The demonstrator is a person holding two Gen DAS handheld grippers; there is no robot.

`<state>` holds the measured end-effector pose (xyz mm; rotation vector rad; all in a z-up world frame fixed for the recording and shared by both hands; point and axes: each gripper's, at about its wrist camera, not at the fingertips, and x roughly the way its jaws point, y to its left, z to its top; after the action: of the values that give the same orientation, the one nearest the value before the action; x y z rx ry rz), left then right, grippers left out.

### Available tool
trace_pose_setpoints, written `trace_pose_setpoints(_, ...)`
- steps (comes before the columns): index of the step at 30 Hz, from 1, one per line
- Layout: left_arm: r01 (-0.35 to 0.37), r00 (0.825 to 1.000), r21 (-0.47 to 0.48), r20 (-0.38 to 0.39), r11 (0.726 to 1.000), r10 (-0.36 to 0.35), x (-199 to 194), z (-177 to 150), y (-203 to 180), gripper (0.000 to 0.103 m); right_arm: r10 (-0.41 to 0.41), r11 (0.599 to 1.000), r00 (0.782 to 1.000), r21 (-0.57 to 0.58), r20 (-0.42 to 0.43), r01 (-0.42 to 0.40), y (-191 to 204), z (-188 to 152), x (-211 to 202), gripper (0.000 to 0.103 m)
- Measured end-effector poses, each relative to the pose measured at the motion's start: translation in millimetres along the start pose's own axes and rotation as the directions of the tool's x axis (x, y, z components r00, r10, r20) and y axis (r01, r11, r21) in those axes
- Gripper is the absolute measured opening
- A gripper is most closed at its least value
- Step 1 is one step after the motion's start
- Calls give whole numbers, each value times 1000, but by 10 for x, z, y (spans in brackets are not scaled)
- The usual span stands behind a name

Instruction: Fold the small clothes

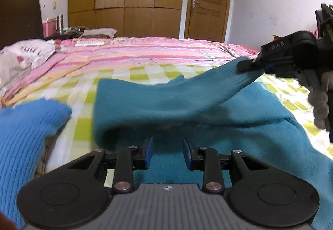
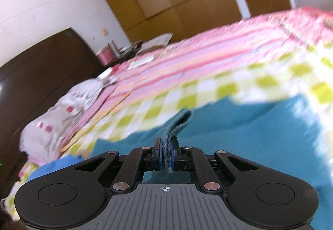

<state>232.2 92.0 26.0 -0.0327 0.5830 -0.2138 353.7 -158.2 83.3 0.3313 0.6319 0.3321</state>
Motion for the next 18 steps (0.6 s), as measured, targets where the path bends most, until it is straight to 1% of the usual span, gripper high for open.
trace_pose_setpoints(4, 5, 1000, 48, 14, 999, -6, 135, 150, -127, 37, -76, 997, 996, 10, 53, 76, -330, 216, -122, 7)
trace_pose_setpoints(7, 11, 1000, 63, 18, 998, -12, 264, 221, -216, 37, -129, 992, 990, 21, 60, 128, -587, 247, -133, 7)
trace_pose_setpoints(11, 19, 1000, 65, -14, 998, -18, 498, 241, -290, 37, -207, 978, 978, -2, 35, 207, -865, 103, 1, 6)
trace_pose_setpoints(13, 10, 1000, 71, -26, 997, -8, 588, 228, -312, 37, -224, 974, 974, 6, -2, 224, -990, -17, 89, 7)
trace_pose_setpoints(16, -1, 998, 74, -69, 997, 6, 735, 195, -303, 37, -252, 968, 966, -14, -64, 251, -1079, -219, 207, 9)
trace_pose_setpoints(18, 3, 996, 75, -93, 997, 4, 787, 173, -290, 37, -252, 968, 966, -36, -53, 250, -1070, -284, 191, 10)
